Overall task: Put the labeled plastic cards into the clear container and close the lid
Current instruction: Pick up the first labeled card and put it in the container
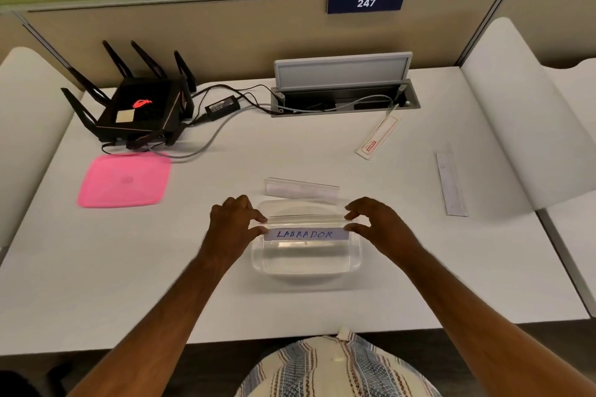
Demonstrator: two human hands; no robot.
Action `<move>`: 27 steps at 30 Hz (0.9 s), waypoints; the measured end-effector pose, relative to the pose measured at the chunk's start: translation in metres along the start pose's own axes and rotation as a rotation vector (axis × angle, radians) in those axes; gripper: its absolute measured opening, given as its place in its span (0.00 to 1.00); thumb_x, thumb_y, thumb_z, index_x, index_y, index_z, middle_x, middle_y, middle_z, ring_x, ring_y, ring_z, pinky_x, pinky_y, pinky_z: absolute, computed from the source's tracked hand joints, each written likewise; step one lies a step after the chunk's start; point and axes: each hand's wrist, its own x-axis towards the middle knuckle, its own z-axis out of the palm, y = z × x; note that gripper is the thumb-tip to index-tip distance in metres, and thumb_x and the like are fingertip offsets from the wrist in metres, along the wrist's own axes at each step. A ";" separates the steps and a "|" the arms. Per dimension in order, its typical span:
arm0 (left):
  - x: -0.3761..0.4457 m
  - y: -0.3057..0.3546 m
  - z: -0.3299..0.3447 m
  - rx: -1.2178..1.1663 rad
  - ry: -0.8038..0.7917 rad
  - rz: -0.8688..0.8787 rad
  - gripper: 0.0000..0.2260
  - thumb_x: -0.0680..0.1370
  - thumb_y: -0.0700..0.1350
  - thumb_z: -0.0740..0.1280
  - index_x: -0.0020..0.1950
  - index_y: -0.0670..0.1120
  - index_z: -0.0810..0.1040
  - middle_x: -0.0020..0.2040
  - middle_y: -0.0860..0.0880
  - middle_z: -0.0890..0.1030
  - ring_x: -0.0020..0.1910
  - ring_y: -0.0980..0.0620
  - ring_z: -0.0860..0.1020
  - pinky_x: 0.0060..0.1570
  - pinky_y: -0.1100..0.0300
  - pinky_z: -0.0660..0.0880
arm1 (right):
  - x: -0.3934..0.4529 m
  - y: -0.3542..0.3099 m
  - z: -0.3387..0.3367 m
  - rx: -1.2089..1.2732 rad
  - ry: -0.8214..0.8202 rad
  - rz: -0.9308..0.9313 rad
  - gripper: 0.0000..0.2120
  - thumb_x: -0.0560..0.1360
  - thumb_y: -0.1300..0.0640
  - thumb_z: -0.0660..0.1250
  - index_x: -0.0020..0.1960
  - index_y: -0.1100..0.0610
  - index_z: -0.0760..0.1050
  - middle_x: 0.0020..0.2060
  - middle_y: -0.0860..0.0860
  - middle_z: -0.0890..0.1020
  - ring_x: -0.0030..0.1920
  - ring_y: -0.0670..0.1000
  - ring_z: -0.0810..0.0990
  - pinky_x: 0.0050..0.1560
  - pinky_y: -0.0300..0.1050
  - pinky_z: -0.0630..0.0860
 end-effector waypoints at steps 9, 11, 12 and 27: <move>0.014 0.005 0.014 0.150 -0.088 0.006 0.10 0.75 0.54 0.76 0.54 0.54 0.87 0.51 0.51 0.78 0.55 0.47 0.76 0.56 0.52 0.65 | 0.012 0.002 0.011 -0.208 0.027 0.004 0.07 0.72 0.51 0.78 0.49 0.51 0.86 0.61 0.46 0.80 0.58 0.52 0.78 0.58 0.52 0.73; 0.016 0.007 0.015 0.166 -0.109 0.005 0.10 0.76 0.54 0.75 0.55 0.54 0.86 0.53 0.51 0.77 0.57 0.48 0.76 0.58 0.52 0.65 | 0.013 0.001 0.013 -0.319 0.031 0.008 0.09 0.72 0.49 0.77 0.50 0.50 0.87 0.56 0.49 0.79 0.56 0.55 0.76 0.55 0.51 0.69; 0.017 0.007 0.016 0.178 -0.120 0.006 0.10 0.77 0.55 0.74 0.56 0.54 0.86 0.53 0.51 0.77 0.57 0.48 0.75 0.58 0.52 0.65 | 0.014 0.000 0.015 -0.368 0.028 0.005 0.09 0.72 0.48 0.77 0.50 0.50 0.87 0.54 0.49 0.78 0.55 0.55 0.75 0.54 0.50 0.67; 0.022 0.018 0.030 0.494 -0.158 0.186 0.08 0.79 0.53 0.71 0.54 0.53 0.87 0.52 0.50 0.79 0.54 0.46 0.75 0.53 0.50 0.66 | 0.023 -0.013 0.023 -0.776 0.026 -0.092 0.08 0.64 0.57 0.82 0.33 0.50 0.83 0.36 0.49 0.75 0.39 0.55 0.75 0.42 0.53 0.66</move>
